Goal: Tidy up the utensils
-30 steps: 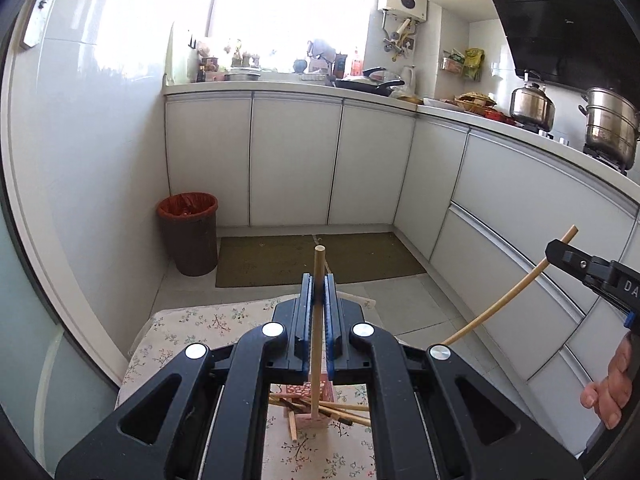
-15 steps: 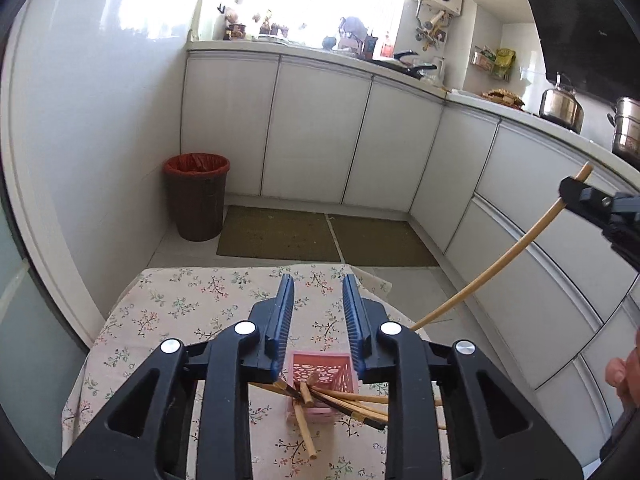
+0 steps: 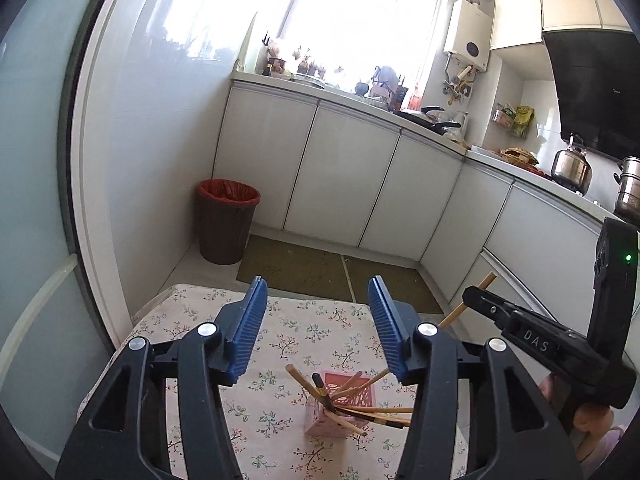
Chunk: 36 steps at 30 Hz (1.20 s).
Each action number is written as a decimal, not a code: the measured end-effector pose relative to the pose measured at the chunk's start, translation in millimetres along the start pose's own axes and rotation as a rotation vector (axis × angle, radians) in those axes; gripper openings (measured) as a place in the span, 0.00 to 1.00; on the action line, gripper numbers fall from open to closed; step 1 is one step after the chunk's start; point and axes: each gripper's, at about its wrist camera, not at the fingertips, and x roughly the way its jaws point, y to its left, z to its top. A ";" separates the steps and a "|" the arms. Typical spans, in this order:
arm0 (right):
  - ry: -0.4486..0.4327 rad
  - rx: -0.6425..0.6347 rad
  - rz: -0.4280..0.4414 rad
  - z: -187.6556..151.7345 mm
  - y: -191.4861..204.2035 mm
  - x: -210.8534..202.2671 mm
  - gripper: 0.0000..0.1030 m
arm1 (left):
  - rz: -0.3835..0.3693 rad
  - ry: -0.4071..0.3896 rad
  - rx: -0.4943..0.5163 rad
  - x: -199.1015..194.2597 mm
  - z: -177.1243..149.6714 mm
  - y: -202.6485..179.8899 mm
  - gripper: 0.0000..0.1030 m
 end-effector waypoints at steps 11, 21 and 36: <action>-0.100 -0.053 -0.036 -7.2 24.2 -33.1 0.15 | 0.077 -0.064 0.043 -26.2 9.8 0.6 0.80; -0.147 0.023 -0.284 -14.3 13.7 -108.5 0.58 | 0.167 -0.065 0.076 -66.6 8.6 -31.2 0.93; -0.125 0.135 -0.400 -51.5 16.9 -187.4 0.94 | 0.149 -0.021 0.082 -135.0 -18.7 -70.3 0.93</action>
